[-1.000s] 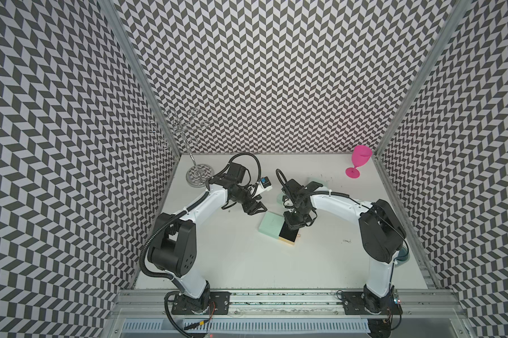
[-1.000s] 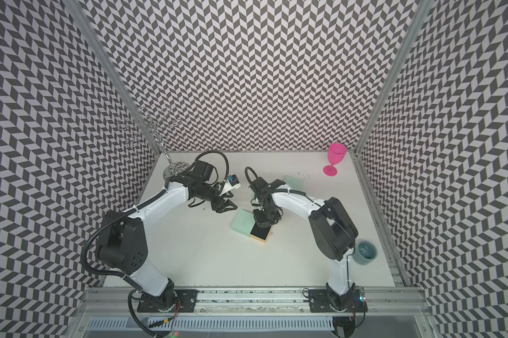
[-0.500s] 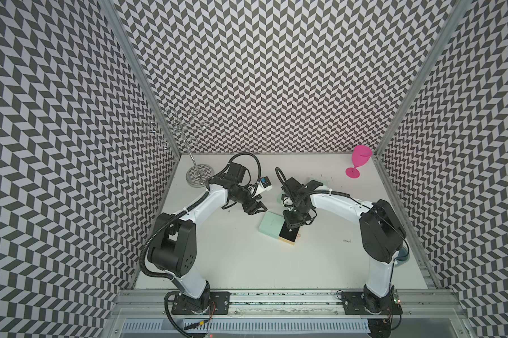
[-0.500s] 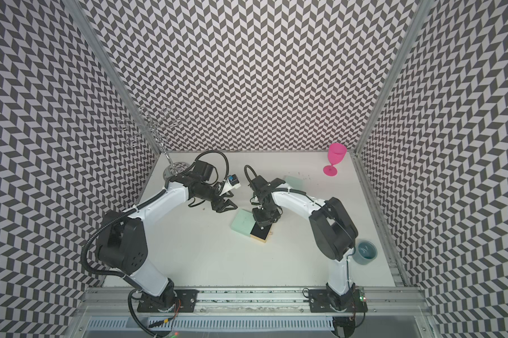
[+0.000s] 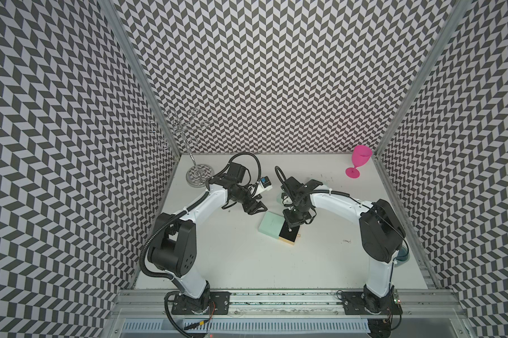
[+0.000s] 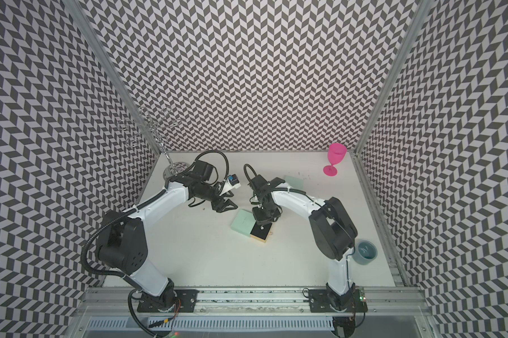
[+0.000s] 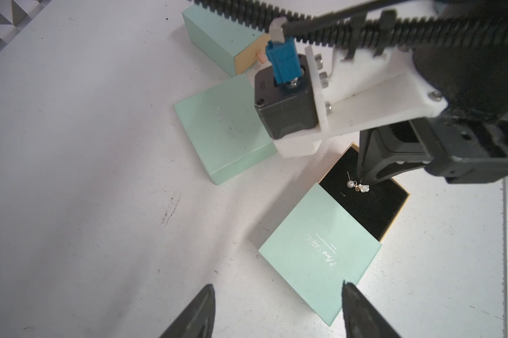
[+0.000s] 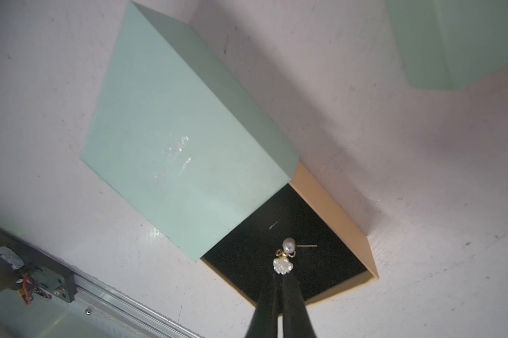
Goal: Place the earrings into the drawer-style jewelry box
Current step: Insert the earring into the inner lining.
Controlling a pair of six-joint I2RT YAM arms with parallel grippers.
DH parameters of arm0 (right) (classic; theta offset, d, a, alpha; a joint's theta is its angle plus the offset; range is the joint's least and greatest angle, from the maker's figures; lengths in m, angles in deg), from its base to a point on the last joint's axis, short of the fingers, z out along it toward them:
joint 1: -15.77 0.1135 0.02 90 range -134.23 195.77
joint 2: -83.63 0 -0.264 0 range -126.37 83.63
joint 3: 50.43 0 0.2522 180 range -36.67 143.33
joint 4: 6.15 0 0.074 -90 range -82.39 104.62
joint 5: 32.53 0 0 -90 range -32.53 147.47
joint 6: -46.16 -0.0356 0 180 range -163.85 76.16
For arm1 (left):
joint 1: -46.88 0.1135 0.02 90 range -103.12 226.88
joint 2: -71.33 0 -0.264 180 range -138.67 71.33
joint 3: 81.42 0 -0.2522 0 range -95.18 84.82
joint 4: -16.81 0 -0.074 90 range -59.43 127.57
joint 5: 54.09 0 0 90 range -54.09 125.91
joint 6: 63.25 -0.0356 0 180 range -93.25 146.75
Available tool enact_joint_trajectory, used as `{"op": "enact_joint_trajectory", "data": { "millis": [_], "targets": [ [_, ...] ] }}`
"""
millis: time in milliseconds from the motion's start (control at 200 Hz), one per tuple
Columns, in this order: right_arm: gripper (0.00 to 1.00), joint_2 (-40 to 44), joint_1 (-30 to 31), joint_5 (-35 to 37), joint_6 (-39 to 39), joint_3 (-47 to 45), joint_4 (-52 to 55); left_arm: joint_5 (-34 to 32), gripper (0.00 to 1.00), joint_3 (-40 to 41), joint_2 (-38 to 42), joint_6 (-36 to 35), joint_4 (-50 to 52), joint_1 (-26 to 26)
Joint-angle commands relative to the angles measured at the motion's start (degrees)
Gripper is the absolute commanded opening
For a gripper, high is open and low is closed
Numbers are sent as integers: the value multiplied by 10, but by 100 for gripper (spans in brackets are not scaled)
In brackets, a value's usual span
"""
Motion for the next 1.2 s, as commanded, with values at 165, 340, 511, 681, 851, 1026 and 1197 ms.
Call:
{"op": "enact_joint_trajectory", "data": {
  "millis": [165, 340, 511, 681, 851, 1026, 1197],
  "targets": [
    [6, -32, 2, 8, 10, 15, -10, 17, 70, 3, -2, -1, -3, -3],
    [6, -39, 2, 8, 14, 10, -11, 17, 70, 2, -2, -1, -3, -3],
    [6, -42, 2, 6, 16, 14, -10, 17, 70, 2, -4, -1, -4, -3],
    [6, -47, 2, 3, 18, 14, -10, 18, 70, 3, -5, -1, -7, -2],
    [6, -53, 2, -1, 21, 14, -8, 19, 70, 5, -5, 0, -8, -2],
    [6, -56, 2, -2, 24, 17, -6, 20, 70, 8, -5, 0, -11, -2],
    [6, -60, 2, -7, 25, 16, -7, 20, 70, 10, -4, 1, -13, -2]
  ]
}}
